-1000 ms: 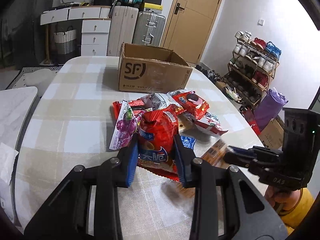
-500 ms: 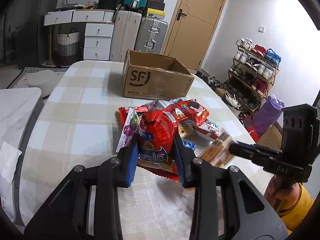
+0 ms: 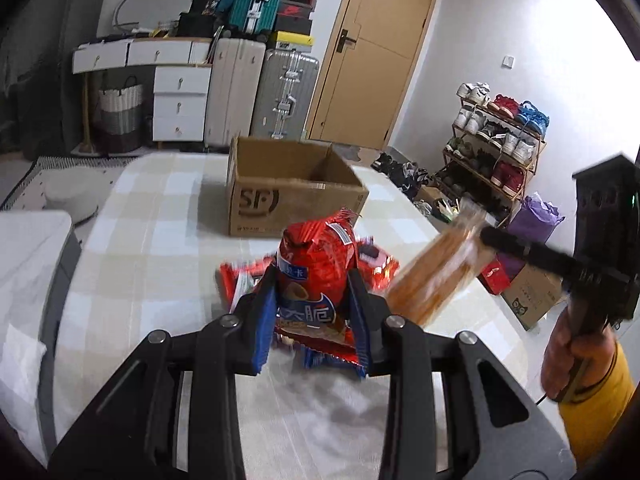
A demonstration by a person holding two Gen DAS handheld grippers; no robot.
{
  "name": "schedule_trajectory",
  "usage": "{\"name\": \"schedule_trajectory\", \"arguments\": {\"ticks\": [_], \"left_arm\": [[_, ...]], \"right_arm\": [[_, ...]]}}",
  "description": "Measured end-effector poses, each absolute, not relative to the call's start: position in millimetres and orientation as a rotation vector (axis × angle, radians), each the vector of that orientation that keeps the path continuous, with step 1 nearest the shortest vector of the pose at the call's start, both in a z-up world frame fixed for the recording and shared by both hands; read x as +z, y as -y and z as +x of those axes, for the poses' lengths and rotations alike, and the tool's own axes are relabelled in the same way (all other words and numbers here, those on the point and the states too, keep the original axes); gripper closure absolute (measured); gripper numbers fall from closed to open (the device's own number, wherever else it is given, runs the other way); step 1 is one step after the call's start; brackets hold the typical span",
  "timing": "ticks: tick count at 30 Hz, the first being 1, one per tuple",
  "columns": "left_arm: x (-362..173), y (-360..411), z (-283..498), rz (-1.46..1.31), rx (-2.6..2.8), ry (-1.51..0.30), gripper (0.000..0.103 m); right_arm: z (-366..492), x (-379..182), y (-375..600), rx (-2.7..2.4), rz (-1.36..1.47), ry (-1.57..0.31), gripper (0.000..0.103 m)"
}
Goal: Organize snacks
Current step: 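Carry both held snacks over the cardboard box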
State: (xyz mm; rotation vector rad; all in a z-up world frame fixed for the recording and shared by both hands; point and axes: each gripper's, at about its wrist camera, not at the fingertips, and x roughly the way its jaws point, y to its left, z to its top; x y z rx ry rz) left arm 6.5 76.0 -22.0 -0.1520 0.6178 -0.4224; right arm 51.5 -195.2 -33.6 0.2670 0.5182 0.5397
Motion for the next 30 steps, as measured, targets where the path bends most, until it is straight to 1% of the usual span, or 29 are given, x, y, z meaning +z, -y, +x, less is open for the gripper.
{"name": "schedule_trajectory", "arguments": {"ticks": [6, 13, 16, 21, 25, 30], "left_arm": [[18.5, -72.9, 36.5, -0.149, -0.444, -0.585, 0.073], [64.7, -64.2, 95.0, -0.153, -0.433, -0.577, 0.073], [75.7, -56.9, 125.5, -0.141, -0.427, -0.594, 0.073], [76.7, -43.6, 183.6, -0.134, -0.41, -0.639, 0.073], [55.6, -30.5, 237.5, -0.127, -0.391, -0.689, 0.073], [28.8, -10.8, 284.5, -0.099, -0.377, -0.741, 0.073]], "right_arm": [[92.4, 16.3, 205.8, 0.527, 0.268, -0.471, 0.088], [162.5, 51.5, 207.9, 0.523, 0.297, -0.474, 0.088], [194.3, 56.4, 205.4, 0.511, 0.293, -0.485, 0.088], [253.2, 43.0, 203.1, 0.493, 0.292, -0.547, 0.088], [288.9, 18.5, 201.1, 0.471, 0.281, -0.602, 0.088], [320.2, -8.7, 198.8, 0.459, 0.273, -0.66, 0.088]]}}
